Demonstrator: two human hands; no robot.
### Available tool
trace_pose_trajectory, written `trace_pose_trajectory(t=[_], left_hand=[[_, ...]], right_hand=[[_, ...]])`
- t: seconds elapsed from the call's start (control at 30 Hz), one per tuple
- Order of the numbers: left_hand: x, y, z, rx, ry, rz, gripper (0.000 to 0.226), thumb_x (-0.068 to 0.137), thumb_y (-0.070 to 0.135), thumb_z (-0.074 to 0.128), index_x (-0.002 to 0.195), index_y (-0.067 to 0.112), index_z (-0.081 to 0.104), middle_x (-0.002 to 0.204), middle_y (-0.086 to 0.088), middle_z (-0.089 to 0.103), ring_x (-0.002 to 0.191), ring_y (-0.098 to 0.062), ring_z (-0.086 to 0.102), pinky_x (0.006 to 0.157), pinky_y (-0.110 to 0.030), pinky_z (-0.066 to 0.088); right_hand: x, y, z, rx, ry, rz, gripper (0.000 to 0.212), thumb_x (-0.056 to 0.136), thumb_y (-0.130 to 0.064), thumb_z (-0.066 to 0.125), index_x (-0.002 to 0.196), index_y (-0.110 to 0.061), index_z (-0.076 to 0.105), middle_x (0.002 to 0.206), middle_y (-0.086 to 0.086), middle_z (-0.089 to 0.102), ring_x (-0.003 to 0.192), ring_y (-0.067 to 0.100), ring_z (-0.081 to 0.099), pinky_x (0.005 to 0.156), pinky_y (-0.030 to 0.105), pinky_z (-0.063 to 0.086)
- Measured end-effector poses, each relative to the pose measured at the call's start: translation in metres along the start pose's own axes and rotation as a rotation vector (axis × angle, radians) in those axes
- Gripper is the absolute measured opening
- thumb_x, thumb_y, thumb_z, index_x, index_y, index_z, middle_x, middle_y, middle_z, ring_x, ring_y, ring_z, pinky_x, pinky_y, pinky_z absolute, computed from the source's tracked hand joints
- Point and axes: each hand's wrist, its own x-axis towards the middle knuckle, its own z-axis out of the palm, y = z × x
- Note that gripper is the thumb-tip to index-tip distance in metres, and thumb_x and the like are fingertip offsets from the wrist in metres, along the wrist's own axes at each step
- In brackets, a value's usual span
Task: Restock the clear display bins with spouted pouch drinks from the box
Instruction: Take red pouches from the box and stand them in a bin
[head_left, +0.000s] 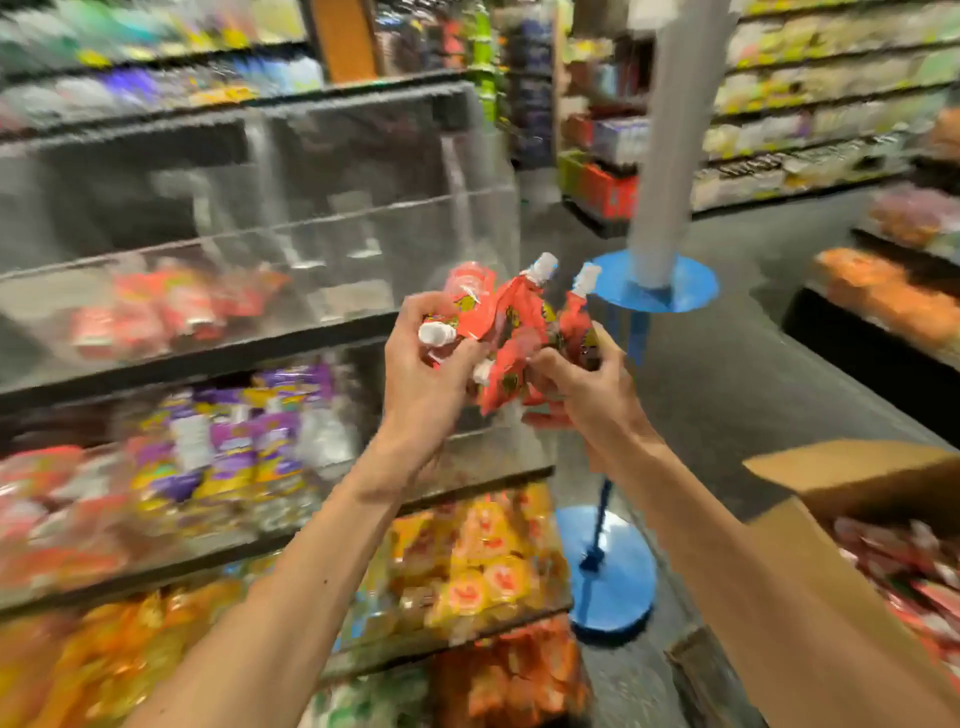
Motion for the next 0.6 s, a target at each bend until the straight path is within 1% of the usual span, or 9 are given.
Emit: trace_pose_trajectory(t=[0.07,0.13,0.2,0.33,0.43,0.5,0.53,0.57,0.6], left_hand=[[-0.005,0.032,-0.051,0.053,0.114,0.061,0.027,0.069,0.025,0.073,0.088,0.038,0.059,0.089,-0.004,0.066,0.077,-0.019,0.060,0.072,-0.049,0.053],[-0.007,0.055,-0.091,0.077,0.192,0.094,0.026,0.070,0.024,0.075,0.086,0.037,0.059,0.084,0.000,0.065,0.075,-0.019,0.059,0.066,-0.047,0.049],[-0.008,0.073,-0.127,0.075,0.254,0.110,0.028,0.069,0.021,0.075,0.087,0.034,0.058,0.083,-0.003,0.065,0.072,-0.020,0.059,0.060,-0.041,0.047],[-0.001,0.096,-0.189,0.006,0.428,0.129,0.028,0.080,0.000,0.068,0.097,0.018,0.053,0.072,0.003,0.065,0.063,-0.012,0.060,0.055,-0.027,0.049],[0.012,0.107,-0.218,0.002,0.496,0.085,0.031,0.085,0.005,0.073,0.096,0.020,0.049,0.068,0.012,0.063,0.066,-0.013,0.058,0.058,-0.030,0.048],[0.019,0.111,-0.234,0.023,0.533,0.076,0.039,0.078,0.009,0.081,0.096,0.020,0.048,0.079,0.012,0.068,0.076,-0.011,0.065,0.070,-0.033,0.056],[0.022,0.112,-0.241,0.049,0.541,0.066,0.045,0.073,0.010,0.086,0.096,0.020,0.048,0.084,0.007,0.068,0.079,-0.012,0.066,0.075,-0.036,0.058],[0.025,0.114,-0.248,0.063,0.536,0.049,0.049,0.067,0.012,0.090,0.095,0.021,0.050,0.086,0.001,0.068,0.080,-0.015,0.067,0.079,-0.041,0.059],[0.028,0.116,-0.254,0.054,0.528,0.036,0.045,0.065,0.011,0.090,0.091,0.022,0.055,0.084,-0.001,0.069,0.078,-0.017,0.068,0.078,-0.043,0.060]], right_hand=[[-0.011,-0.017,0.053,0.011,-0.130,-0.058,0.019,0.089,-0.024,0.073,0.103,-0.017,0.060,0.076,-0.003,0.071,0.062,0.013,0.069,0.057,0.042,0.060],[-0.018,-0.032,0.097,0.005,-0.249,-0.075,0.031,0.088,-0.030,0.074,0.114,-0.019,0.061,0.093,0.002,0.075,0.079,0.019,0.074,0.057,0.040,0.061],[-0.018,-0.041,0.138,0.007,-0.340,-0.094,0.036,0.087,-0.031,0.075,0.119,-0.021,0.060,0.101,0.004,0.074,0.087,0.021,0.074,0.056,0.036,0.059],[-0.009,-0.054,0.214,-0.039,-0.532,-0.157,0.031,0.087,-0.034,0.076,0.113,-0.025,0.063,0.099,0.000,0.075,0.088,0.017,0.074,0.060,0.038,0.059],[0.007,-0.057,0.263,-0.134,-0.577,-0.279,0.040,0.073,-0.043,0.076,0.110,-0.035,0.065,0.095,-0.008,0.075,0.092,0.017,0.072,0.081,0.052,0.059],[0.017,-0.060,0.287,-0.188,-0.588,-0.352,0.048,0.061,-0.047,0.069,0.108,-0.039,0.064,0.089,-0.011,0.074,0.089,0.017,0.072,0.085,0.053,0.057],[0.021,-0.061,0.298,-0.211,-0.601,-0.382,0.050,0.058,-0.048,0.067,0.108,-0.040,0.064,0.089,-0.012,0.074,0.089,0.017,0.072,0.085,0.053,0.057],[0.024,-0.064,0.308,-0.233,-0.609,-0.413,0.052,0.058,-0.048,0.066,0.109,-0.041,0.063,0.090,-0.013,0.074,0.091,0.016,0.071,0.086,0.052,0.056],[0.028,-0.068,0.317,-0.260,-0.615,-0.443,0.053,0.058,-0.049,0.066,0.111,-0.042,0.062,0.093,-0.013,0.074,0.093,0.015,0.070,0.088,0.050,0.056]])
